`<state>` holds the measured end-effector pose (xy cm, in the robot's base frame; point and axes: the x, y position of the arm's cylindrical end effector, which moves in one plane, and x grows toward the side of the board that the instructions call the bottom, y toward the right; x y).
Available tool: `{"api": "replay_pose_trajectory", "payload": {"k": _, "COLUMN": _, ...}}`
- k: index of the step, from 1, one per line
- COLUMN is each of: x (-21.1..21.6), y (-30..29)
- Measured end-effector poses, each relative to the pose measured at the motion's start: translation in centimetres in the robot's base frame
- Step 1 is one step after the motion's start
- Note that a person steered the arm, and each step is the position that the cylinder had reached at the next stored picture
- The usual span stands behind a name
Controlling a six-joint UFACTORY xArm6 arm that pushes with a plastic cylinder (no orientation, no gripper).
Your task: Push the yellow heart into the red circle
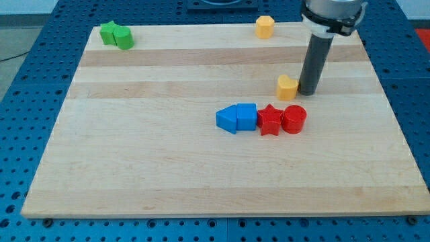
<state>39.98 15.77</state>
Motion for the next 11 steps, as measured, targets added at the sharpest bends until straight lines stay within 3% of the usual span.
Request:
{"api": "replay_pose_trajectory", "payload": {"k": 1, "x": -2.9, "y": 2.5}}
{"api": "replay_pose_trajectory", "payload": {"k": 2, "x": -4.9, "y": -0.9}}
{"api": "replay_pose_trajectory", "payload": {"k": 4, "x": -3.9, "y": -8.3}}
{"api": "replay_pose_trajectory", "payload": {"k": 6, "x": -3.1, "y": -2.8}}
{"api": "replay_pose_trajectory", "payload": {"k": 9, "x": 0.2, "y": -2.8}}
{"api": "replay_pose_trajectory", "payload": {"k": 11, "x": -0.9, "y": -0.5}}
